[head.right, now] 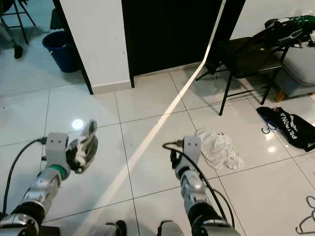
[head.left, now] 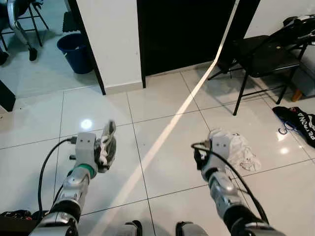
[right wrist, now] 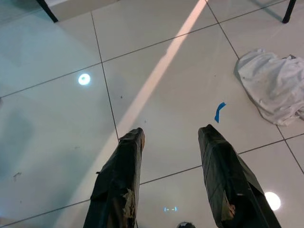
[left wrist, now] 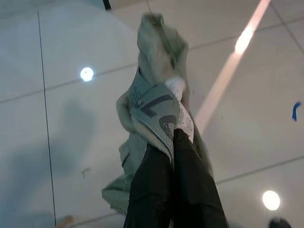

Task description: Hang hanger

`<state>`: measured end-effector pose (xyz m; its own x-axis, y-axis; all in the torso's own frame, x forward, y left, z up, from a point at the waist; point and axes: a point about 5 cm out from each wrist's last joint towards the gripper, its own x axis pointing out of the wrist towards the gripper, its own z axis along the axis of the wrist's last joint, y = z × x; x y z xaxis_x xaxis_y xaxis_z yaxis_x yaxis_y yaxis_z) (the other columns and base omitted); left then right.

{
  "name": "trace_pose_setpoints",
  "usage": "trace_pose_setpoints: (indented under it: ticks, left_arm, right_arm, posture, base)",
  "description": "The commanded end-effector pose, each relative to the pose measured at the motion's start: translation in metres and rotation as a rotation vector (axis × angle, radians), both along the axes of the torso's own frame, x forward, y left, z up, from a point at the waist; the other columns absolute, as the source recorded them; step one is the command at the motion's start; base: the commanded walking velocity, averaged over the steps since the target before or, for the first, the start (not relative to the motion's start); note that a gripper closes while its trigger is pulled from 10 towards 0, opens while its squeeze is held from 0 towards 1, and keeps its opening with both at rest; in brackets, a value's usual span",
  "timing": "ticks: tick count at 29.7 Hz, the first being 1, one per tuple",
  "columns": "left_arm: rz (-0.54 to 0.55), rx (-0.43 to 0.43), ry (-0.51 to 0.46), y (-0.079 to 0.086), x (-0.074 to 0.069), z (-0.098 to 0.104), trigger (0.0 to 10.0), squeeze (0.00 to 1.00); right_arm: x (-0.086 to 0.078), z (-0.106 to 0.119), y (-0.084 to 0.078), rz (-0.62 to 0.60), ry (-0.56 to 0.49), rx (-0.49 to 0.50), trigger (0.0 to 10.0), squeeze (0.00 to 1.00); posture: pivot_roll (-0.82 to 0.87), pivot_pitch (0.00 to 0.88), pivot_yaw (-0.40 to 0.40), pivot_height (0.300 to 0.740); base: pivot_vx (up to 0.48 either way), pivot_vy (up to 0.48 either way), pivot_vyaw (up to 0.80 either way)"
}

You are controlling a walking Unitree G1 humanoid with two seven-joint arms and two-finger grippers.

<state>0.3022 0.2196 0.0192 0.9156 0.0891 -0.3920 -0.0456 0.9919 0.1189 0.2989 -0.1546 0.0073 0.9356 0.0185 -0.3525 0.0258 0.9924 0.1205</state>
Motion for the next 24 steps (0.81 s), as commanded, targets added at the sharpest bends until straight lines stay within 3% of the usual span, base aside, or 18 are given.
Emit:
trace_pose_setpoints:
  ticks: [1,3,5,7,11,12,16,19,23,24]
  left_arm:
    - [0.005,0.014,0.059,0.002,-0.013,-0.014,10.0,0.00]
    - [0.005,0.014,0.059,0.002,-0.013,-0.014,10.0,0.00]
    - [0.005,0.013,0.098,-0.002,-0.025,-0.026,10.0,0.00]
    - [0.004,0.014,0.099,-0.003,-0.026,-0.027,10.0,0.00]
    - [0.022,0.013,0.055,-0.001,-0.015,-0.016,10.0,0.00]
    - [0.044,0.014,0.006,0.004,-0.001,-0.001,10.0,0.00]
    - [0.049,0.014,0.004,0.008,0.003,0.003,10.0,0.00]
    - [0.048,0.008,0.047,0.007,-0.004,-0.005,10.0,0.00]
    - [0.073,-0.007,0.158,0.004,-0.025,-0.029,10.0,0.00]
    - [0.073,-0.007,0.158,0.004,-0.025,-0.029,10.0,0.00]
  right_arm:
    - [-0.010,-0.011,0.004,0.008,0.042,0.001,10.0,0.00]
    - [-0.010,-0.011,0.004,0.008,0.042,0.001,10.0,0.00]
    - [-0.021,-0.021,0.006,0.010,0.082,0.004,10.0,0.00]
    - [-0.021,-0.022,0.007,0.013,0.087,0.002,10.0,0.00]
    - [-0.009,-0.011,0.005,0.009,0.055,-0.004,10.0,0.00]
    - [0.005,0.003,0.002,0.001,0.013,-0.003,10.0,0.00]
    - [0.010,0.007,0.001,-0.006,0.005,0.001,10.0,0.00]
    - [0.005,0.001,0.002,-0.006,0.039,0.014,10.0,0.00]
    - [-0.024,-0.030,0.020,0.065,0.206,0.080,10.0,0.00]
    - [-0.024,-0.030,0.020,0.065,0.206,0.080,10.0,0.00]
  posture:
    - [0.03,0.096,0.076,0.740]
    - [0.03,0.096,0.076,0.740]
    - [0.03,0.099,0.076,0.740]
    - [0.03,0.097,0.075,0.740]
    - [0.03,0.091,0.073,0.740]
    - [0.03,0.087,0.071,0.740]
    - [0.04,0.088,0.069,0.740]
    - [0.04,0.091,0.070,0.740]
    - [0.03,0.110,0.071,0.740]
    - [0.03,0.110,0.071,0.740]
  base:
    - [0.000,0.000,0.00]
    - [0.000,0.000,0.00]
    - [0.000,0.000,0.00]
    - [0.000,0.000,0.00]
    - [0.000,0.000,0.00]
    - [0.000,0.000,0.00]
    - [0.000,0.000,0.00]
    - [0.000,0.000,0.00]
    - [0.000,0.000,0.00]
    - [0.000,0.000,0.00]
